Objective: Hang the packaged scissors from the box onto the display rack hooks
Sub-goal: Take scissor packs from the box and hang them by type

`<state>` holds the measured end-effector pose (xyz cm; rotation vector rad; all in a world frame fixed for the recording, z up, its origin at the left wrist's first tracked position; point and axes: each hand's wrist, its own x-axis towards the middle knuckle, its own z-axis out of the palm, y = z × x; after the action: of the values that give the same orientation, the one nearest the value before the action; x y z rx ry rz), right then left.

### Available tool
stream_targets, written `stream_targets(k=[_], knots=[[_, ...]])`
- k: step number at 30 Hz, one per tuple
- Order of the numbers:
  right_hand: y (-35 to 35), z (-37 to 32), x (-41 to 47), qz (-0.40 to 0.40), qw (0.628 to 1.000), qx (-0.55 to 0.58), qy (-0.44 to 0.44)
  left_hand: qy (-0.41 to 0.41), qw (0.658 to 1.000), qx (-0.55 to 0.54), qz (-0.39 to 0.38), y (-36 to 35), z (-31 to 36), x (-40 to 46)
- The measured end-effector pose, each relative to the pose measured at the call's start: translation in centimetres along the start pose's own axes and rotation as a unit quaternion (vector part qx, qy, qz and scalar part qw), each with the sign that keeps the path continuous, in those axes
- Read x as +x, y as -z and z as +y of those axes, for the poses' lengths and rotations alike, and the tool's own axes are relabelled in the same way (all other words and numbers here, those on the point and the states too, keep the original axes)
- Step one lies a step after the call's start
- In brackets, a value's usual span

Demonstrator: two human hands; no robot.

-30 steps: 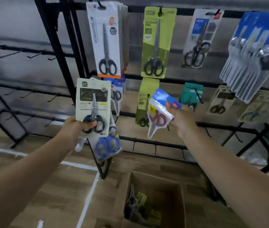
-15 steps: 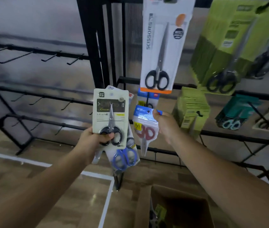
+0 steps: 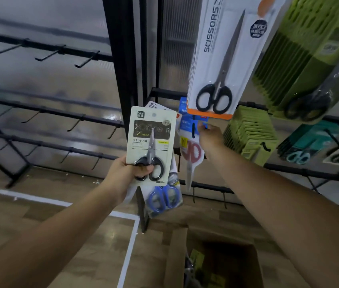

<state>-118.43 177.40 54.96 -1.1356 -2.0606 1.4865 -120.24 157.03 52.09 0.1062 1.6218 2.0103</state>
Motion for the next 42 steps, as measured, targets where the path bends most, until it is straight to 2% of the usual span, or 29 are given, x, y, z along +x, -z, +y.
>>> stream_targets(k=[3, 5, 6, 8, 10, 12, 15, 18, 20, 25, 30, 34, 37, 42], knots=[[-0.6, -1.0, 1.7, 0.096, 0.995, -0.018, -0.018, 0.004, 1.0, 0.007, 0.0, -0.5, 0.1, -0.1], [-1.0, -0.4, 0.6, 0.159, 0.986, 0.014, -0.04, 0.012, 1.0, 0.008, 0.0, -0.6, 0.1, -0.1], [-1.1, 0.2, -0.2, 0.164, 0.984, 0.051, -0.045, 0.02, 1.0, 0.002, -0.001, -0.6, 0.1, -0.1], [-1.5, 1.8, -1.9, 0.092, 0.983, 0.149, -0.064, 0.04, 0.999, -0.016, -0.009, -0.4, 0.0, -0.2], [-1.2, 2.1, -3.7, -0.058, 0.968, 0.215, -0.115, 0.055, 0.998, -0.002, -0.018, 0.2, -0.2, -0.3], [-0.7, 1.9, -4.4, -0.161, 0.948, 0.245, -0.123, 0.059, 0.996, 0.049, -0.044, 0.9, -0.2, -0.5], [-0.2, 1.3, -4.6, -0.204, 0.924, 0.303, -0.111, 0.072, 0.987, 0.123, -0.08, 1.6, -0.2, -0.6], [0.6, 1.2, -5.2, -0.222, 0.901, 0.352, -0.121, 0.079, 0.983, 0.142, -0.09, 2.0, -0.4, -0.4], [0.9, 1.3, -5.5, -0.219, 0.899, 0.364, -0.11, 0.073, 0.982, 0.149, -0.088, 2.1, -0.4, -0.4], [0.3, 0.8, -6.6, -0.13, 0.949, 0.281, -0.061, 0.065, 0.977, 0.18, -0.099, 2.3, -0.3, -0.7], [0.8, 1.4, -6.7, -0.059, 0.971, 0.227, -0.035, 0.025, 0.988, 0.149, -0.03, 3.0, 0.5, -0.7], [1.3, 2.0, -6.3, -0.017, 0.979, 0.199, -0.041, 0.01, 0.989, 0.142, -0.035, 3.8, 1.3, -0.6], [1.5, 1.8, -6.0, -0.006, 0.978, 0.204, -0.038, 0.01, 0.989, 0.139, -0.046, 4.3, 1.4, -0.8], [1.8, 2.2, -6.2, -0.046, 0.973, 0.222, -0.038, 0.02, 0.99, 0.13, -0.056, 4.3, 1.1, -1.1]])
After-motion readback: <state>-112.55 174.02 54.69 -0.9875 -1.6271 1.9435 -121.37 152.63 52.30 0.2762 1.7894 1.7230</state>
